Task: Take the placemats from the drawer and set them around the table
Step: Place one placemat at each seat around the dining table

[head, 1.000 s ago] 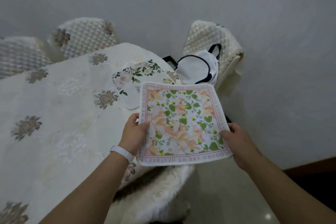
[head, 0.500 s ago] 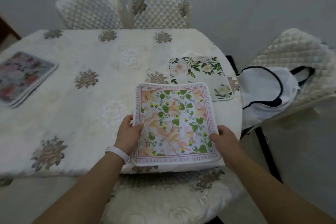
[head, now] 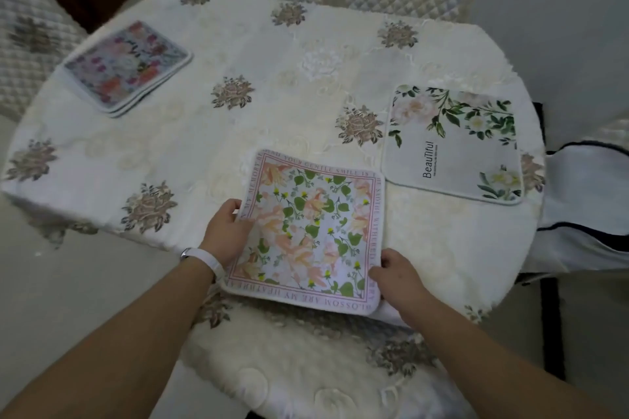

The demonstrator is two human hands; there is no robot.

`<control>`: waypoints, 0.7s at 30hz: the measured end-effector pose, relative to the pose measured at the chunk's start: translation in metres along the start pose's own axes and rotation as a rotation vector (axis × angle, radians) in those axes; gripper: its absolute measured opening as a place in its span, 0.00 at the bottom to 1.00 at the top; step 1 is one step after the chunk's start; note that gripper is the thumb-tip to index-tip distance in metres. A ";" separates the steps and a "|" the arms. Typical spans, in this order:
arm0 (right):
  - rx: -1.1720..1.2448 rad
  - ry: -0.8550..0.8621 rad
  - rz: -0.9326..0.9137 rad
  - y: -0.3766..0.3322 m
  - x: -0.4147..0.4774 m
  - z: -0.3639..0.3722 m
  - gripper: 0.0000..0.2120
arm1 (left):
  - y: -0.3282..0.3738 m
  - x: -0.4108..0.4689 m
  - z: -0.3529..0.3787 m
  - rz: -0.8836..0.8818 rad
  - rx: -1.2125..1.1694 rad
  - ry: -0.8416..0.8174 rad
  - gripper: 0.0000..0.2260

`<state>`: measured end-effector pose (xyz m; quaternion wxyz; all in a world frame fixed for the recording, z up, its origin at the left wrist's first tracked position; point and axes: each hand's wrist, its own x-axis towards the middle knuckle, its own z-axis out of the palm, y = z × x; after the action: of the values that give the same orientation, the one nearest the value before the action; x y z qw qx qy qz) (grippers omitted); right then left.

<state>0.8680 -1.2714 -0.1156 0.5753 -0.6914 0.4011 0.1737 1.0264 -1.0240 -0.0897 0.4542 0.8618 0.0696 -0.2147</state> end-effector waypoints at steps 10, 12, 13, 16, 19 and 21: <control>-0.244 0.072 -0.026 -0.006 0.016 0.011 0.06 | -0.024 0.043 -0.004 -0.048 0.067 -0.040 0.04; -0.319 0.075 -0.034 -0.008 0.019 0.015 0.05 | -0.028 0.048 -0.004 -0.047 0.038 -0.037 0.04; -0.365 0.073 -0.034 -0.009 0.020 0.017 0.05 | -0.028 0.050 -0.005 -0.046 0.030 -0.032 0.04; -0.484 0.087 -0.042 -0.013 0.025 0.021 0.08 | -0.028 0.057 -0.011 -0.040 0.022 -0.033 0.07; -0.562 0.131 -0.058 -0.017 0.028 0.023 0.08 | -0.031 0.065 -0.015 -0.018 0.030 -0.049 0.08; -0.593 0.154 -0.056 -0.018 0.029 0.022 0.08 | -0.034 0.068 -0.014 0.000 0.039 -0.049 0.09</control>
<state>0.9041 -1.2608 -0.1301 0.3208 -0.8511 0.3561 0.2144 1.0812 -0.9979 -0.1379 0.4391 0.8650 0.0542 -0.2368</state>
